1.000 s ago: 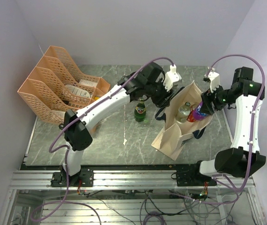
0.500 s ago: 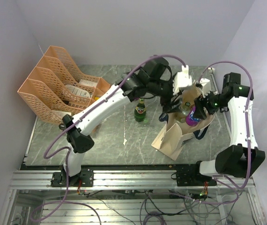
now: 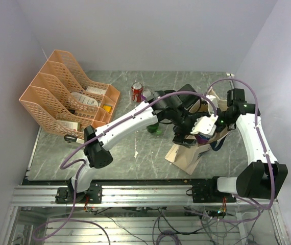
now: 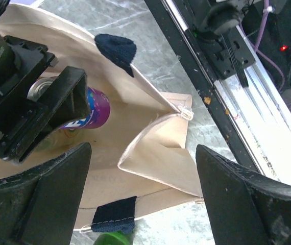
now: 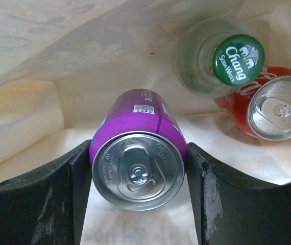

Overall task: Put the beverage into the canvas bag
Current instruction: Place the drink in the canvas bag.

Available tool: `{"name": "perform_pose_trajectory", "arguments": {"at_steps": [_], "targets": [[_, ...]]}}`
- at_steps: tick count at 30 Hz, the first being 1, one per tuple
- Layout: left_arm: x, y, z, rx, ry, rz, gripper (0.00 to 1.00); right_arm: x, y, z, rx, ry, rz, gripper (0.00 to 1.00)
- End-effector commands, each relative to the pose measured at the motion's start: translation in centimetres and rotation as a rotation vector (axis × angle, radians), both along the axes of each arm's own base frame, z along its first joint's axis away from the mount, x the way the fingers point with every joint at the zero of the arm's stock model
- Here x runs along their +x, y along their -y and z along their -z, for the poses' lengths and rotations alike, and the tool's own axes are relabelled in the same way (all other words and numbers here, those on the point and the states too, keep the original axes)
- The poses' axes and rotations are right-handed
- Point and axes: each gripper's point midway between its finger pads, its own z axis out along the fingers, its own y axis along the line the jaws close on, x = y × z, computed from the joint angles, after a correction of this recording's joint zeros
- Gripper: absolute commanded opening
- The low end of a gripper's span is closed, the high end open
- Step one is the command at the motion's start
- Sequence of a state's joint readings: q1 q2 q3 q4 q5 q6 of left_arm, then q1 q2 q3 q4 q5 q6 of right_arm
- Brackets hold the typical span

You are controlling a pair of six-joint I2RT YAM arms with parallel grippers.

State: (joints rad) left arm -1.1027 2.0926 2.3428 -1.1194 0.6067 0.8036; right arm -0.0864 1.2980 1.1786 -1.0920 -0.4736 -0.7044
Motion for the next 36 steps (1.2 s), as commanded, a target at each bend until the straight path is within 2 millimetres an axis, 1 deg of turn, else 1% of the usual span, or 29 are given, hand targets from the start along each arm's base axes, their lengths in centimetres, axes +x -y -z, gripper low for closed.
{"name": "perform_pose_trajectory", "arguments": {"at_steps": [1, 4, 7, 11, 14, 18, 21, 23, 25, 28, 30, 31, 36], "targets": [[-0.6, -0.9, 1.4, 0.038, 0.052, 0.087, 0.92, 2.6, -0.1, -0.2, -0.027, 0.106, 0.045, 0.0], [-0.7, -0.2, 2.5, 0.045, 0.074, 0.116, 0.91, 3.1, 0.6, 0.9, -0.061, 0.101, 0.075, 0.0], [-0.8, 0.5, 3.2, 0.042, 0.085, 0.139, 0.89, 3.5, 0.9, 1.6, -0.073, 0.093, 0.092, 0.0], [-0.7, 0.8, 3.7, 0.042, 0.091, 0.164, 0.81, 4.0, 1.2, 2.5, -0.084, 0.093, 0.106, 0.01], [-0.5, 0.9, 4.1, 0.035, 0.096, 0.187, 0.75, 4.1, 0.9, 3.6, -0.079, 0.076, 0.101, 0.01], [-0.5, 1.1, 4.4, 0.027, 0.093, 0.207, 0.68, 3.7, 0.5, 4.8, -0.076, 0.05, 0.071, 0.02], [-0.6, 1.1, 4.5, 0.023, 0.089, 0.215, 0.59, 3.3, 0.5, 5.6, -0.085, 0.042, 0.057, 0.02], [-0.7, 1.2, 4.5, 0.019, 0.088, 0.22, 0.52, 2.7, 0.8, 6.7, -0.098, 0.019, 0.067, 0.02], [-0.7, 1.1, 4.6, 0.018, 0.086, 0.221, 0.44, 2.8, 1.2, 7.3, -0.119, 0.016, 0.084, 0.02], [-0.7, 1.0, 4.6, 0.017, 0.084, 0.226, 0.26, 3.5, 1.9, 7.6, -0.151, 0.029, 0.114, 0.02], [-0.7, 1.0, 4.6, 0.016, 0.089, 0.229, 0.11, 3.9, 2.6, 7.5, -0.18, 0.037, 0.136, 0.02], [-0.7, 1.0, 4.5, 0.014, 0.092, 0.23, 0.08, 4.0, 2.8, 7.3, -0.192, 0.047, 0.138, 0.02], [-0.7, 0.7, 4.5, 0.015, 0.1, 0.243, 0.07, 5.3, 3.9, 6.2, -0.239, 0.104, 0.157, 0.02]]}}
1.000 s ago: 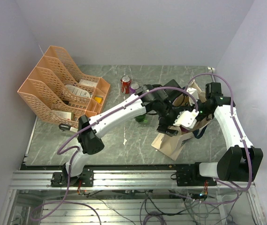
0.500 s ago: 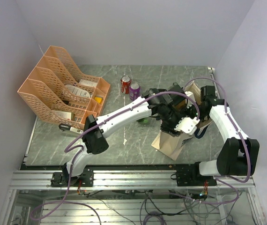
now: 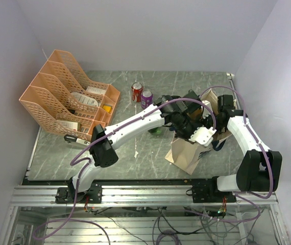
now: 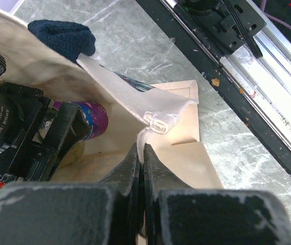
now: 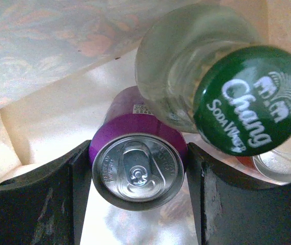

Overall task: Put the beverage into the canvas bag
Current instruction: Place the drink in the canvas bag.

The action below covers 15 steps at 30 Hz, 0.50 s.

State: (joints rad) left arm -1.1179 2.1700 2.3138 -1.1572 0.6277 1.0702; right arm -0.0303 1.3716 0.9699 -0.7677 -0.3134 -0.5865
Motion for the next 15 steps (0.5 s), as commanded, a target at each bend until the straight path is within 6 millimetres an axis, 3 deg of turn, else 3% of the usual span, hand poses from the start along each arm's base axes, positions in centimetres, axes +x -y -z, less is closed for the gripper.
{"name": "perform_pose_trajectory", "arguments": {"at_steps": [1, 7, 15], "targets": [[-0.4, -0.2, -0.5, -0.023, -0.007, 0.043, 0.07, 3.1, 3.2, -1.0, -0.147, 0.116, 0.046, 0.02], [-0.3, -0.2, -0.4, -0.023, -0.008, 0.046, 0.07, 3.0, 4.4, -0.4, -0.186, 0.092, 0.046, 0.04], [0.1, -0.1, -0.5, -0.03, -0.001, 0.036, 0.07, 1.3, 3.1, 1.3, -0.123, 0.04, -0.004, 0.19]]}}
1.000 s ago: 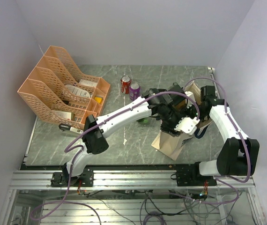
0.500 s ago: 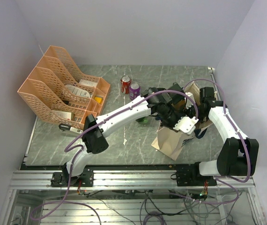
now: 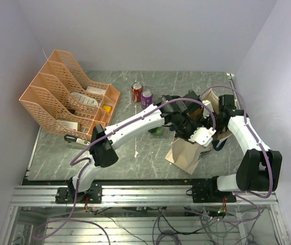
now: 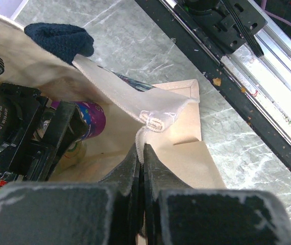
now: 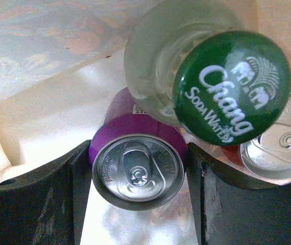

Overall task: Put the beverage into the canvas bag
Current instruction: Place the drink in the canvas bag.

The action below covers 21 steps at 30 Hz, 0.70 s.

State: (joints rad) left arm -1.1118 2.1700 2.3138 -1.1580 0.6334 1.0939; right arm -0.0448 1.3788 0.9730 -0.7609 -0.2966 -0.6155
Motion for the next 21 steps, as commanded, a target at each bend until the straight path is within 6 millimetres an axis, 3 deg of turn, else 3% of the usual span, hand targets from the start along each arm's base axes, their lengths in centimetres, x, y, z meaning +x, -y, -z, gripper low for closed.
{"name": "perform_pose_trajectory", "arguments": {"at_steps": [1, 11, 17, 21], "targets": [[-0.1, -0.1, -0.5, -0.022, -0.009, 0.02, 0.07, 0.9, 2.1, 1.3, -0.089, 0.024, -0.004, 0.22], [0.2, 0.0, -0.8, -0.037, -0.002, 0.001, 0.07, 0.7, 0.7, 0.4, -0.016, 0.02, -0.038, 0.6], [0.2, -0.1, -0.9, -0.037, -0.003, -0.008, 0.07, 0.8, 0.5, 0.0, -0.006, 0.034, -0.044, 0.75], [0.2, -0.1, -0.9, -0.038, -0.002, -0.011, 0.07, 0.7, 0.5, -0.2, -0.009, 0.042, -0.041, 0.78]]}}
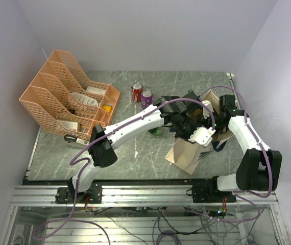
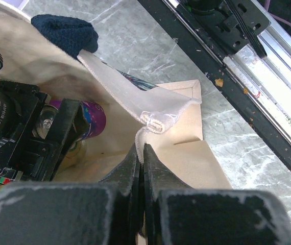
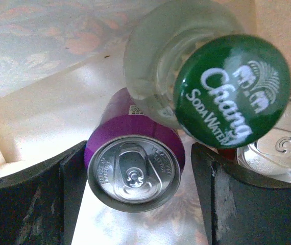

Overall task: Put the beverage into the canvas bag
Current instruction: Place the drink in the canvas bag.

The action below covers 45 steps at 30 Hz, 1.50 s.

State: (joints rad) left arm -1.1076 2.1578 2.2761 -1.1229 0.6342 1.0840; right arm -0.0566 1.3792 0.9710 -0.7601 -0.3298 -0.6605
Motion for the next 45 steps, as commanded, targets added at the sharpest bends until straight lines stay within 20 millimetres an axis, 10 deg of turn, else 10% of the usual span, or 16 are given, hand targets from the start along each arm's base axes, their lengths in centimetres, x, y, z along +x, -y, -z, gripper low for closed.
{"name": "perform_pose_trajectory", "arguments": {"at_steps": [1, 8, 33, 40, 45], "targets": [[0.0, -0.2, -1.2, -0.033, 0.001, -0.001, 0.07, 0.6, 0.6, -0.2, -0.022, 0.032, -0.001, 0.79], [0.1, -0.1, -1.3, -0.036, 0.003, -0.006, 0.07, 0.6, 0.4, -1.0, -0.01, 0.035, -0.003, 0.89], [0.7, 1.1, -4.3, -0.13, -0.014, -0.097, 0.08, 2.4, -2.2, -14.5, 0.152, 0.244, 0.007, 0.99], [0.4, 0.4, -8.8, -0.213, -0.013, -0.149, 0.63, 4.4, -4.5, -21.5, 0.305, 0.412, -0.006, 0.98], [1.8, -0.9, -13.9, -0.319, -0.011, -0.312, 0.71, 5.7, -6.1, -25.5, 0.349, 0.5, -0.036, 0.98]]}}
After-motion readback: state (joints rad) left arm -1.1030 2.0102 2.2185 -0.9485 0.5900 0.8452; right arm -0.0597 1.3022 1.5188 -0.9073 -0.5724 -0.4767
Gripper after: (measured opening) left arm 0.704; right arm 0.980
